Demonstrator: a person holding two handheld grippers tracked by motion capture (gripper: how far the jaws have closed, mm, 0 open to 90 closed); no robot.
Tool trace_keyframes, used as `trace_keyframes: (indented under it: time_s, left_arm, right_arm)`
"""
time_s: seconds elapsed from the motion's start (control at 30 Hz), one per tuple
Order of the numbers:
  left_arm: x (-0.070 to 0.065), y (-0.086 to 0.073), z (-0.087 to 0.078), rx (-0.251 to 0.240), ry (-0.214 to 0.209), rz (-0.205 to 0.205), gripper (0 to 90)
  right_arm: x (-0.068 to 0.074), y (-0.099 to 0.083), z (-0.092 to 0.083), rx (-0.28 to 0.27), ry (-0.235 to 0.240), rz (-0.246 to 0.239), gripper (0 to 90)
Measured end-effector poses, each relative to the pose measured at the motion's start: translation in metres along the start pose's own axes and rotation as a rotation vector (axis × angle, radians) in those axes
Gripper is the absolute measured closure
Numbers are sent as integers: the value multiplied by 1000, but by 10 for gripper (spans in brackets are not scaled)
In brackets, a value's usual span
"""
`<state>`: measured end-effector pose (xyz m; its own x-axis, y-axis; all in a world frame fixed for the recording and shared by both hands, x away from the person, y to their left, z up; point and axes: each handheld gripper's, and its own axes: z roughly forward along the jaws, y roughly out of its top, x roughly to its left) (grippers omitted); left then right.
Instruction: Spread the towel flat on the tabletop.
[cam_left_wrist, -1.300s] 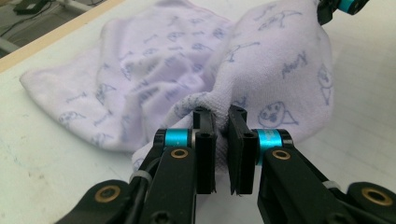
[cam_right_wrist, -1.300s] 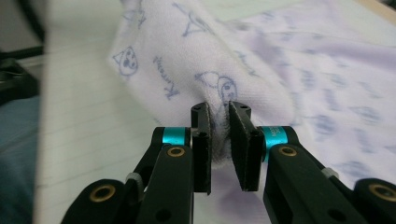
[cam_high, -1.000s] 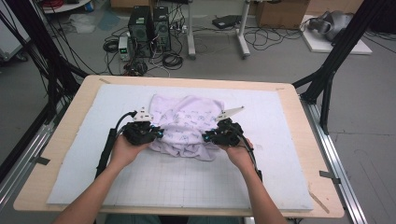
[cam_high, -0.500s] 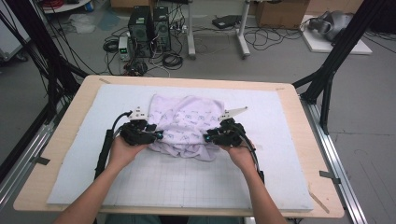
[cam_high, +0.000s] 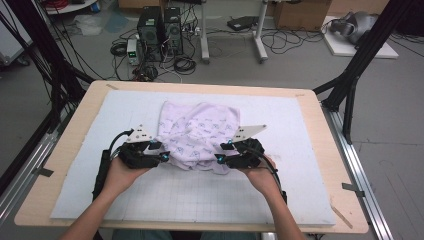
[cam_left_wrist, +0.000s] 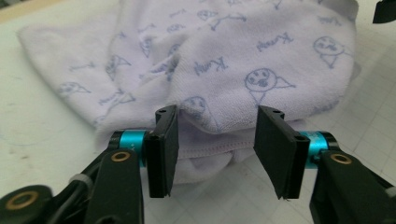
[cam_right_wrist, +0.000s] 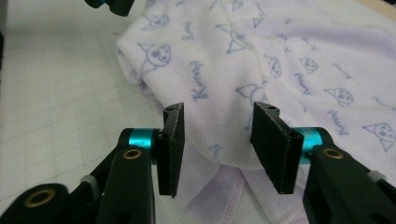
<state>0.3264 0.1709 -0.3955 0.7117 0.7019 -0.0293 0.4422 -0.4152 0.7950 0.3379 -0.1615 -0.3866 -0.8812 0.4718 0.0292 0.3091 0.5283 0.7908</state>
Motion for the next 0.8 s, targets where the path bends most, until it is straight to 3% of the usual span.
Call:
trace_keyframes:
  time_s: [0.1, 0.17, 0.2, 0.23, 0.4, 0.47, 0.57, 0.63, 0.73, 0.8]
  left_arm:
    - [5, 2, 21, 16, 19, -75, 521]
    - [8, 2, 30, 7, 14, -99, 602]
    - [9, 4, 34, 7, 23, -109, 650]
    - [11, 5, 36, 10, 28, -117, 671]
    - [20, 9, 43, 4, 52, -111, 792]
    - [24, 9, 47, 7, 60, -124, 801]
    - [28, 8, 55, 36, 69, -131, 801]
    - [29, 8, 58, 54, 77, -125, 793]
    - [32, 8, 54, 63, 82, -124, 748]
    - [34, 8, 48, 68, 80, -135, 692]
  right_arm:
    - [-7, 1, 14, 5, -2, 42, 564]
    - [-13, 2, 24, 3, 16, 74, 674]
    - [-15, 2, 27, 9, 34, 73, 787]
    - [-17, 3, 30, 6, 52, 67, 806]
    - [-26, 11, 25, -19, 7, 72, 820]
    - [-33, 15, 22, -24, -22, 96, 821]
    - [-49, 18, 28, -13, -61, 131, 822]
    - [-57, 13, 39, 30, -81, 156, 824]
    - [-63, 2, 55, 87, -72, 201, 823]
    - [-64, -1, 55, 60, -66, 218, 802]
